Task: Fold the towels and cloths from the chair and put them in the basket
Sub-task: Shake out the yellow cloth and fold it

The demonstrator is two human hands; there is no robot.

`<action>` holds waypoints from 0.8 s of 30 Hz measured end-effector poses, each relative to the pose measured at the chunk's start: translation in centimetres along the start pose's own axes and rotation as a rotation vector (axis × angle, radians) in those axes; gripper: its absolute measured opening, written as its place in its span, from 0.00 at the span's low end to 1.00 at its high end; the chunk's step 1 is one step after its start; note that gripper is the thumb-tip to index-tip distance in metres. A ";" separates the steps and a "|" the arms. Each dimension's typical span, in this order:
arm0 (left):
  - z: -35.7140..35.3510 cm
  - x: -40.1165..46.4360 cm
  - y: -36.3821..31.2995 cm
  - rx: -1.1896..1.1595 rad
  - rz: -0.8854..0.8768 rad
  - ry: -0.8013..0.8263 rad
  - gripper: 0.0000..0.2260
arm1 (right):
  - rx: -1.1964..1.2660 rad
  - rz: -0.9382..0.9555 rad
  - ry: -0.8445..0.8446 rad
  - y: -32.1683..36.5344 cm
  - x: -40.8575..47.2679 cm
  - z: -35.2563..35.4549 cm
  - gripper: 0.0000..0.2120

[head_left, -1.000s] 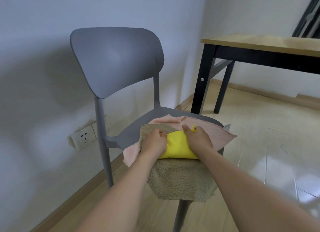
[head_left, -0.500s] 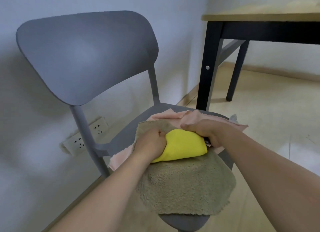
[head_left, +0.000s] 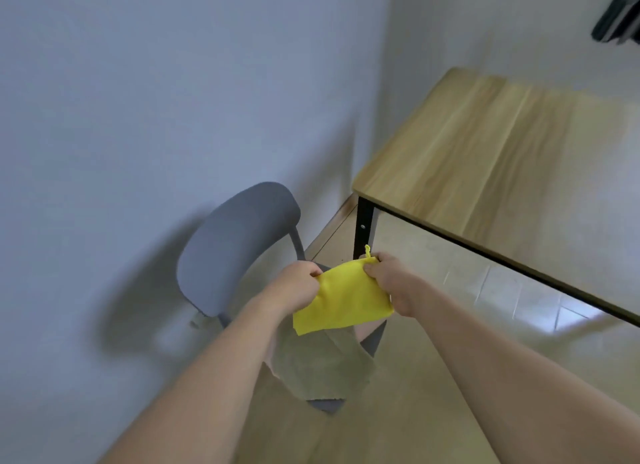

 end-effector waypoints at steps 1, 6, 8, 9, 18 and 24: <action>1.4 -2.1 -2.7 0.027 -0.007 0.031 0.16 | -0.020 0.017 -0.004 1.4 -2.8 1.7 0.18; 5.1 -9.2 -15.0 0.042 -0.068 0.146 0.16 | 0.049 0.034 -0.107 5.1 -13.1 11.1 0.17; 4.6 -10.5 -19.1 0.012 -0.099 0.148 0.18 | 0.128 0.046 -0.126 4.9 -15.1 14.9 0.17; 4.1 -10.9 -21.0 -0.015 -0.114 0.135 0.17 | 0.163 0.057 -0.119 4.7 -15.7 16.9 0.17; -4.4 -13.2 -36.0 -0.185 -0.122 0.095 0.13 | 0.260 -0.023 0.012 -0.7 -19.2 34.1 0.18; -10.7 -12.3 -45.7 -0.206 -0.186 0.281 0.08 | 0.324 0.072 -0.141 -3.5 -18.9 44.7 0.16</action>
Point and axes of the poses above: each hand's wrist, its own x-axis towards the middle knuckle, its own z-axis out of the back of the hand, y = z × x, the point moved 4 cm from there along x, towards the middle knuckle
